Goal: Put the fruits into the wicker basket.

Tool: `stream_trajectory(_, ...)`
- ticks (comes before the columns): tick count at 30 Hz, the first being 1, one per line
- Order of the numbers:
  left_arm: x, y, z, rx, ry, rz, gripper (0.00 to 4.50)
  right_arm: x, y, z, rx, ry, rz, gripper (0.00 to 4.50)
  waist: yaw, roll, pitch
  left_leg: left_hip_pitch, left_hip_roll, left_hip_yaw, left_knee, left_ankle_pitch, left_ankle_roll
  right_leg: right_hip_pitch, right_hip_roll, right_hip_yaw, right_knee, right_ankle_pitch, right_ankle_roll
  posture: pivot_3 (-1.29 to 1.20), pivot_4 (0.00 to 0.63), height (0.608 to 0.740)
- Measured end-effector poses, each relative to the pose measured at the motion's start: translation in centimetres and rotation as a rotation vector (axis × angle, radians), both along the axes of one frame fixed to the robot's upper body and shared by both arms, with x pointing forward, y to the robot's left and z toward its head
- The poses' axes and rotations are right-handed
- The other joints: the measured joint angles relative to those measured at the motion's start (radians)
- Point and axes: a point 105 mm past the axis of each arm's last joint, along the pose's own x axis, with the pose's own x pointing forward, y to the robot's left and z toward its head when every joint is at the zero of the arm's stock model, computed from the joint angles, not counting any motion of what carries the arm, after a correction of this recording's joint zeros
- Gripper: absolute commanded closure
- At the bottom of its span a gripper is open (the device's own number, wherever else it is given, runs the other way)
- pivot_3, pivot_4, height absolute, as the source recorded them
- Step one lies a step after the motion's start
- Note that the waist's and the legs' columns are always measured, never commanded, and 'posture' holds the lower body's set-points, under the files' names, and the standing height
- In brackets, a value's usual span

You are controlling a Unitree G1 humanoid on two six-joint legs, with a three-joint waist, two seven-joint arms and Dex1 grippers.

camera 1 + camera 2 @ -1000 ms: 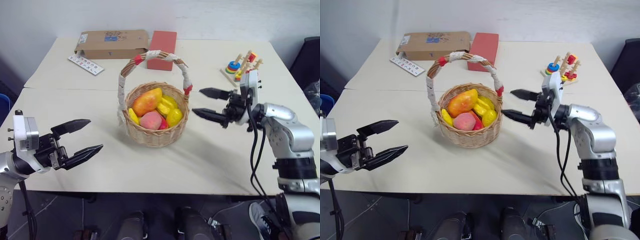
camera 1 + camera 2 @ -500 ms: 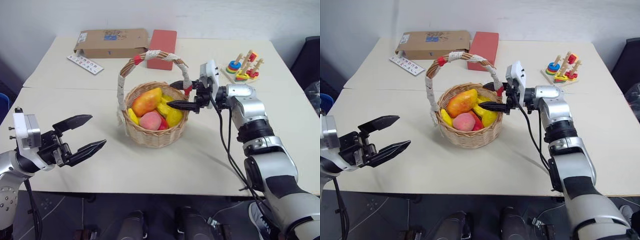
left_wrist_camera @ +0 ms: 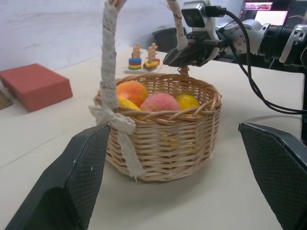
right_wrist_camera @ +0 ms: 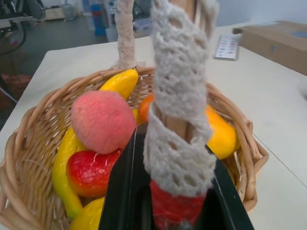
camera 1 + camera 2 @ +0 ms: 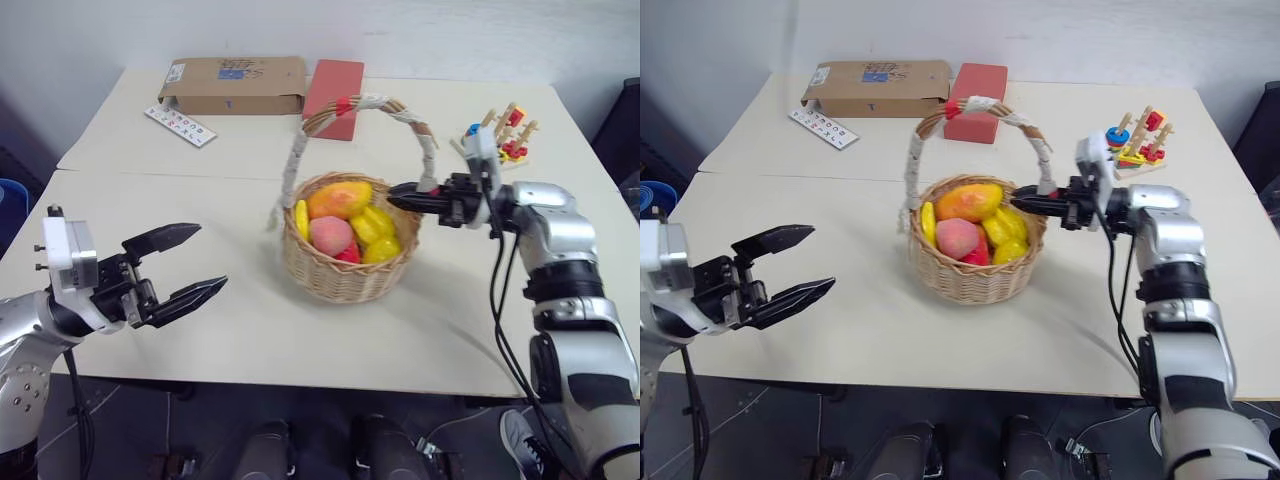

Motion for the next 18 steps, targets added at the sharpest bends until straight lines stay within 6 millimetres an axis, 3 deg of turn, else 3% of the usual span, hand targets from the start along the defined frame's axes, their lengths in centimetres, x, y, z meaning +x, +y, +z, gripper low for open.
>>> stream_trajectory(4, 1.4, -0.8, -0.2, -0.013, 0.026, -0.069, 0.00, -3.1, -4.1, -0.3, 0.077, -0.002, -0.230, 4.31, 0.010, 0.002, 0.001, -0.001, 0.000, 0.001, 0.000, 0.000, 0.000, -0.001, 0.001, 0.000, 0.000, 0.000, 0.000, 0.00, 0.150, 0.740)
stream_trajectory(11, 3.5, -2.6, -0.5, -0.015, 0.048, -0.194, 0.00, -6.9, -11.6, 2.2, 0.148, -0.154, -0.701, 4.31, 0.007, 0.002, 0.001, 0.001, 0.000, 0.006, 0.000, 0.001, 0.000, 0.000, 0.002, 0.003, 0.000, 0.001, 0.001, 0.00, 0.150, 0.740)
stream_trajectory(13, 4.1, -3.0, -0.6, -0.014, 0.051, -0.222, 0.00, -7.6, -14.2, 1.3, 0.127, -0.160, -0.850, 4.31, 0.007, 0.002, 0.001, 0.001, 0.000, 0.006, 0.000, 0.001, 0.000, 0.000, 0.003, 0.003, 0.000, 0.001, 0.001, 0.00, 0.150, 0.740)
stream_trajectory(18, 4.8, -3.5, -0.5, -0.010, 0.036, -0.251, 0.00, -7.7, -18.3, -1.6, 0.102, -0.090, -1.076, 4.31, 0.001, 0.002, 0.001, 0.002, 0.000, 0.009, 0.000, 0.002, 0.001, 0.000, 0.003, 0.005, 0.001, 0.001, 0.001, 0.00, 0.150, 0.740)
